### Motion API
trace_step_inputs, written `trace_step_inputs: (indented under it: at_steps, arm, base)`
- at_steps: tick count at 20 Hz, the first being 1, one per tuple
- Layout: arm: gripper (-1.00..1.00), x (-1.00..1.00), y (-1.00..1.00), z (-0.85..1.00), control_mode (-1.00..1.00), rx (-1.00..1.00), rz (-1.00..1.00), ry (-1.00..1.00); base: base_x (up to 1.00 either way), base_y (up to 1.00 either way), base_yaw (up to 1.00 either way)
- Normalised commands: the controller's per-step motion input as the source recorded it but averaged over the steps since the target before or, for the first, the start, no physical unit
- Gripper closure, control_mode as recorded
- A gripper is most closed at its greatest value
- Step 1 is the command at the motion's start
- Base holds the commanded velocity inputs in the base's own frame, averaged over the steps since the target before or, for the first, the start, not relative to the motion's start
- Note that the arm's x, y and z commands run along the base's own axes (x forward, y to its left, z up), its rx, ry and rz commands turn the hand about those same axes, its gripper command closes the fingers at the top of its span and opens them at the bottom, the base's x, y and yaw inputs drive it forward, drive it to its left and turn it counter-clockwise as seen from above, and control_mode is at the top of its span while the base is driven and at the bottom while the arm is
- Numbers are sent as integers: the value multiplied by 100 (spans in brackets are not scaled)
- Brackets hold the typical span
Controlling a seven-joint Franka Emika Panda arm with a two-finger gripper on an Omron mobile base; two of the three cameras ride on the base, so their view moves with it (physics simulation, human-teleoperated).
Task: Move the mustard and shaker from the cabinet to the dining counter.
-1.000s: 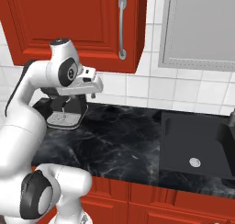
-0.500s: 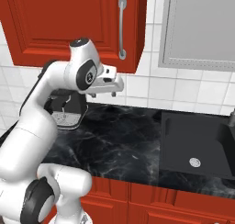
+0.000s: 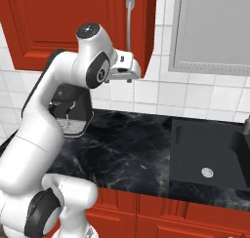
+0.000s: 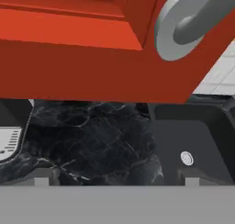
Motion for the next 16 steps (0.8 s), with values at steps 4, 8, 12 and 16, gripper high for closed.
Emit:
trace_step_inputs:
  at_steps: [4,8,12,16]
  arm:
    - [-100,7,-34,71,-100,10,-3,-17]
    - [-100,11,-19,49,-100,16,-4,-22]
    - [-100,18,-2,22,-100,9,-6,-26]
    - [-100,22,0,2,-100,6,-5,-30]
  base:
    - [0,0,0]
    - [0,0,0]
    - [0,0,0]
    - [0,0,0]
